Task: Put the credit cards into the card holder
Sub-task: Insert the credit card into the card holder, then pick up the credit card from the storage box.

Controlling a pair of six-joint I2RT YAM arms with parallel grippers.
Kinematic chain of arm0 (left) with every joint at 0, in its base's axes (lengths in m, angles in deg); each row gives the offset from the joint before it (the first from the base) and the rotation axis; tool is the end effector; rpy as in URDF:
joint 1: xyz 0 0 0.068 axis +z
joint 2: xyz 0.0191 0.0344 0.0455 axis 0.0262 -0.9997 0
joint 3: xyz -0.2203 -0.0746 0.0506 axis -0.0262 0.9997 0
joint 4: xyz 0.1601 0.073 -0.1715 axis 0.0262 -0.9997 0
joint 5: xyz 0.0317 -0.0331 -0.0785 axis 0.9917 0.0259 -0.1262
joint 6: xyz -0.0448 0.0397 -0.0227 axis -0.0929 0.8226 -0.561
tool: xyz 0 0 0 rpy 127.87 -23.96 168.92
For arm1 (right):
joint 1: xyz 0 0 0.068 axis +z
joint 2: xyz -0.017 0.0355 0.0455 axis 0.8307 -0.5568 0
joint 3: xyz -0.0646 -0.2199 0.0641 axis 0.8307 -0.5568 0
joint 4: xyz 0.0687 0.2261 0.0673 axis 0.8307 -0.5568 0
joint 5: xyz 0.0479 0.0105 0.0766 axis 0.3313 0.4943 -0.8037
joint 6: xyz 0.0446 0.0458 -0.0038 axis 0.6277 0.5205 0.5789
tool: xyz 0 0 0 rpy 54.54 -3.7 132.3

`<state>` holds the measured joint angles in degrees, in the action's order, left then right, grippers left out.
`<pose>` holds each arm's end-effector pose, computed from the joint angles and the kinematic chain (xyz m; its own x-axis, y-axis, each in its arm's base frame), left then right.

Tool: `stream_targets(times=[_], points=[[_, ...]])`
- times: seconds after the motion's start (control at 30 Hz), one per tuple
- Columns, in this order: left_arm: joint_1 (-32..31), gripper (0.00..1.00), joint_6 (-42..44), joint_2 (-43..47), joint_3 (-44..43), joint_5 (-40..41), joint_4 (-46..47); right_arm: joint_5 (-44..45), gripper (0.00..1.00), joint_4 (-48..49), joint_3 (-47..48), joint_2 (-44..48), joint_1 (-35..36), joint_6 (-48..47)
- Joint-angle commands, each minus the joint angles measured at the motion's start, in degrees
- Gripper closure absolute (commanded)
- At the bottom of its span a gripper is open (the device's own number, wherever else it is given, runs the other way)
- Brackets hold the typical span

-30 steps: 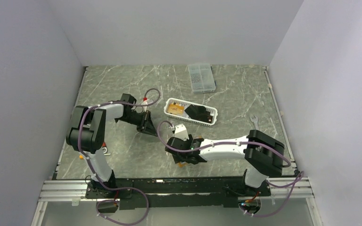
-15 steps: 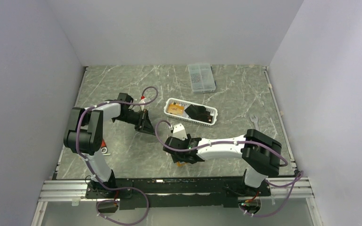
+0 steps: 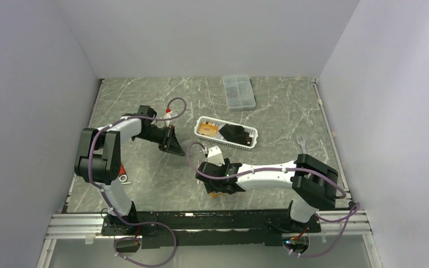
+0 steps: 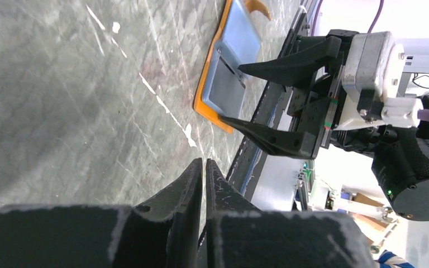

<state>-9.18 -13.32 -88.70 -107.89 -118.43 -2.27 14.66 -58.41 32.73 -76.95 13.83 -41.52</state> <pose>0.2825 -0.0827 0.1328 -0.9425 0.1856 -0.2779 0.3313 0.4118 -0.8489 0.1211 0.2643 0.1238 -0.7517 -0.2957 -0.5896 -0.3418 0.9391 -0.0353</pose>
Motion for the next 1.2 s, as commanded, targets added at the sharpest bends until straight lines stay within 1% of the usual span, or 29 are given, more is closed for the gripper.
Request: stream_targets(times=[0.0, 0.1, 0.2, 0.27, 0.37, 0.47, 0.57, 0.6, 0.7, 0.73, 0.8, 0.9, 1.0, 1.07, 1.13, 1.17], points=[[0.62, 0.87, 4.12, 2.60, -5.37, -0.42, -4.48, 0.12, 0.27, -2.33, 4.70, 4.24, -1.00, -1.19], [1.05, 0.87, 6.83, 0.65, -11.45, -1.77, -10.24, -3.31, 0.24, -3.08, 7.63, 6.32, -4.20, -2.59], [1.34, 0.86, 6.70, 0.37, -15.95, -1.91, -12.69, -7.04, 0.19, -3.77, 10.14, 10.10, -9.23, -4.72], [1.35, 0.86, 4.43, 0.86, -17.85, -1.75, -11.05, -10.78, 0.18, -3.38, 10.38, 13.39, -14.48, -5.74], [0.79, 0.85, -2.44, 0.88, -19.77, -1.09, -5.84, -17.18, 0.18, -2.66, 9.97, 17.23, -24.08, -7.19], [-1.77, 0.82, -8.83, -0.92, -21.66, 1.87, -0.06, -19.46, 0.20, -1.02, 9.16, 18.35, -31.11, -9.21], [-5.29, 0.80, -12.88, -5.41, -26.05, 3.25, 2.94, -24.92, 0.24, 2.73, 6.78, 16.95, -39.51, -9.43], [-6.60, 0.80, -13.48, -7.36, -27.96, 4.20, 3.66, -28.23, 0.25, 4.35, 5.69, 16.21, -41.98, -9.12], [-9.62, 0.79, -15.97, -14.00, -34.82, 6.13, 6.04, -34.69, 0.29, 10.74, 3.45, 13.89, -47.41, -8.38], [-10.30, 0.79, -16.86, -17.38, -38.72, 5.96, 6.13, -36.45, 0.30, 12.51, 3.25, 13.07, -48.33, -8.58], [-11.14, 0.79, -18.72, -21.75, -43.58, 6.19, 6.78, -38.52, 0.31, 14.81, 4.28, 11.12, -49.21, -9.54], [-11.67, 0.78, -23.31, -25.19, -45.41, 6.29, 11.66, -43.20, 0.35, 17.02, 7.68, 7.19, -49.68, -11.80], [-12.26, 0.73, -23.95, -27.96, -47.09, 6.79, 13.06, -47.34, 0.35, 18.25, 11.19, 2.24, -50.11, -13.53], [-12.64, 0.67, -24.17, -29.89, -48.66, 6.53, 13.42, -49.48, 0.37, 19.08, 12.67, -1.63, -50.72, -14.40], [-12.86, 0.54, -24.38, -32.11, -50.82, 5.91, 13.16, -51.16, 0.38, 19.87, 13.32, -4.13, -51.55, -14.48], [-13.07, 0.49, -24.05, -33.16, -52.04, 5.51, 12.11, -51.48, 0.39, 20.73, 13.16, -4.81, -51.80, -14.42]])
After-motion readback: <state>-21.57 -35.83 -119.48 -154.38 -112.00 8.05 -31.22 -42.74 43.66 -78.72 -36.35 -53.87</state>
